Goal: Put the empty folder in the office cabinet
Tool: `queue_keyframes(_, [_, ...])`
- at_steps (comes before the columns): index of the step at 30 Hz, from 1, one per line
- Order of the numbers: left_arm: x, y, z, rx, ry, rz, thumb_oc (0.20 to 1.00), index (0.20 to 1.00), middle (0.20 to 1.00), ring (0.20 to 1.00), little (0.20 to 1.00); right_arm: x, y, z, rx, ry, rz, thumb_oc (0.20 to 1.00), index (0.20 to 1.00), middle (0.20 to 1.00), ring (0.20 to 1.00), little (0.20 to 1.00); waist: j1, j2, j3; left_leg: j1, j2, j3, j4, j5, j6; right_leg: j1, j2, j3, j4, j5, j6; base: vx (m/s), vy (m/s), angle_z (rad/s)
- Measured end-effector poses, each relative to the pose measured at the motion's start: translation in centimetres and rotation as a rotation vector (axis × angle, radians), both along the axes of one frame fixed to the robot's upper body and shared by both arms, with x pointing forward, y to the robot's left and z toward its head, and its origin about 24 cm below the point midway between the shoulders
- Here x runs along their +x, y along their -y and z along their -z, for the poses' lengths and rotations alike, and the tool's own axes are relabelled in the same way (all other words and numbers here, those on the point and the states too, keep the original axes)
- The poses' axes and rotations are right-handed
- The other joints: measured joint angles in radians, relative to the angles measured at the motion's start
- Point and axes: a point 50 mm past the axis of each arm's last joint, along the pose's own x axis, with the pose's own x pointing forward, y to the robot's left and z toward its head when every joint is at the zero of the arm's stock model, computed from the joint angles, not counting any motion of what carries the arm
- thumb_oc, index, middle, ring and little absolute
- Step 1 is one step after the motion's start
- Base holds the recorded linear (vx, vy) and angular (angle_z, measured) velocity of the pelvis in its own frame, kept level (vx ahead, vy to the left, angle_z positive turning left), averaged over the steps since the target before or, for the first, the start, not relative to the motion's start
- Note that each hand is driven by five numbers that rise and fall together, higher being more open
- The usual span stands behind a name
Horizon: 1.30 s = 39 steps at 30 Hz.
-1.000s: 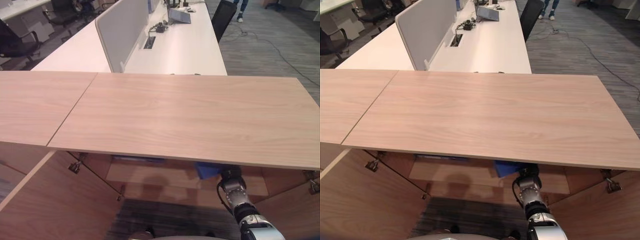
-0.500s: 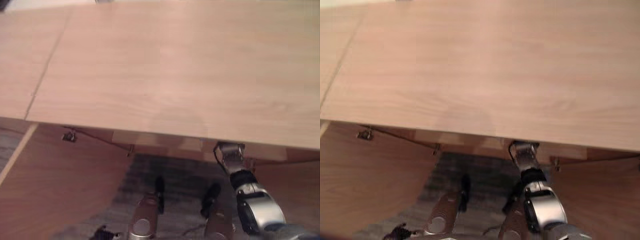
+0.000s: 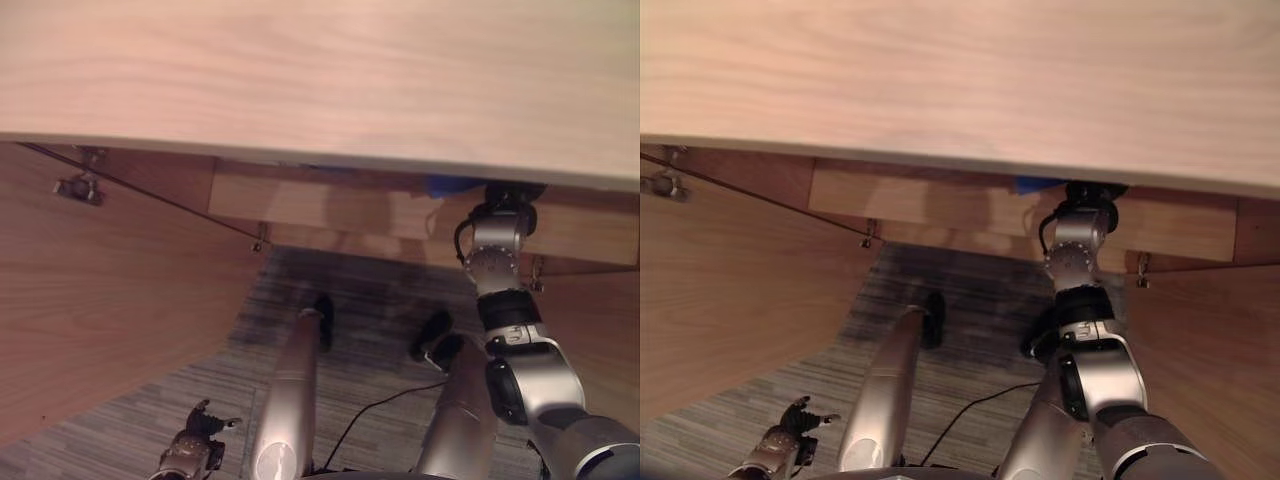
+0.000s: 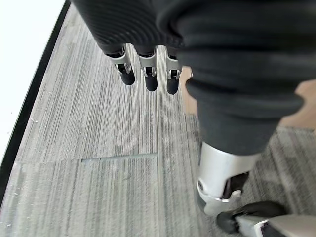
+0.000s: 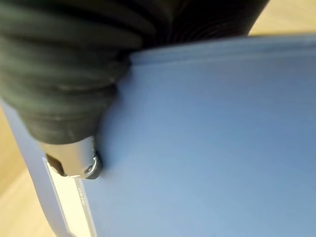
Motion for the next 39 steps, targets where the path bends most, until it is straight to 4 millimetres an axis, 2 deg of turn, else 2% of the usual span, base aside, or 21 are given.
queue_keyframes(4, [-0.1,0.0,0.0,0.012,-0.006,0.002,1.000,1.000,1.000,1.000,1.000,-0.2,1.5,-1.8,-0.020,0.041,0.056,0.200,0.200,0.200,0.200,0.200,0.003,0.005,-0.011,-0.057,0.005,-0.003,0.072,-0.027,0.002,-0.062,-0.004,0.024,0.065,-0.023,-0.004,0.00,-0.048,-0.01])
queue_keyframes(10, [-0.6,0.1,0.2,0.031,-0.024,0.023,1.000,1.000,1.000,1.000,1.000,0.3,4.2,-4.0,-0.002,0.016,0.153,0.200,0.200,0.200,0.200,0.200,-0.001,0.006,-0.068,-0.155,0.001,-0.011,0.147,-0.046,0.005,-0.160,-0.018,0.045,0.140,-0.044,-0.010,-0.01,-0.025,0.04])
queue_keyframes(17, [-0.6,0.1,0.2,0.033,-0.026,0.026,1.000,1.000,1.000,1.000,1.000,0.4,4.9,-3.9,0.002,-0.029,0.182,0.200,0.200,0.200,0.200,0.200,-0.009,0.003,-0.090,-0.231,0.001,-0.010,0.193,-0.053,0.006,-0.241,-0.022,0.065,0.181,-0.050,-0.013,0.00,0.000,0.00])
queue_keyframes(20, [-0.6,0.2,0.2,0.035,-0.030,0.032,1.000,1.000,1.000,1.000,1.000,0.6,5.3,-2.7,0.024,-0.098,0.205,0.200,0.200,0.200,0.200,0.200,-0.009,0.003,-0.091,-0.251,0.001,-0.008,0.208,-0.057,0.009,-0.263,-0.022,0.073,0.191,-0.050,-0.012,0.00,0.000,0.00])
queue_keyframes(25, [-0.7,0.1,0.3,0.044,-0.041,0.042,1.000,1.000,1.000,1.000,1.000,0.9,4.6,-2.0,0.051,-0.119,0.202,0.200,0.200,0.200,0.200,0.200,-0.011,0.003,-0.091,-0.279,0.002,-0.010,0.219,-0.057,0.009,-0.289,-0.020,0.076,0.199,-0.050,-0.012,0.00,0.000,0.00])
queue_keyframes(30, [-0.7,0.1,0.2,0.055,-0.040,0.045,1.000,1.000,1.000,1.000,1.000,1.6,2.8,-2.8,0.089,-0.094,0.162,0.200,0.200,0.200,0.200,0.200,-0.010,0.003,-0.091,-0.288,0.002,-0.009,0.221,-0.057,0.009,-0.303,-0.022,0.080,0.208,-0.052,-0.014,0.00,0.000,0.00])
queue_keyframes(34, [-0.6,0.1,0.2,0.059,-0.037,0.045,1.000,1.000,1.000,1.000,1.000,2.2,1.5,-4.2,0.116,-0.056,0.122,0.200,0.200,0.200,0.200,0.200,-0.008,0.003,-0.091,-0.312,0.001,-0.010,0.234,-0.057,0.009,-0.331,-0.029,0.083,0.230,-0.059,-0.021,0.01,-0.004,0.02])
queue_keyframes(39, [-0.6,0.0,0.2,0.062,-0.036,0.044,1.000,1.000,1.000,1.000,1.000,2.3,1.1,-4.9,0.132,-0.016,0.112,0.200,0.200,0.200,0.200,0.200,0.010,0.004,-0.092,-0.328,0.001,-0.012,0.236,-0.059,0.005,-0.346,-0.032,0.083,0.238,-0.063,-0.022,0.00,-0.003,0.01])
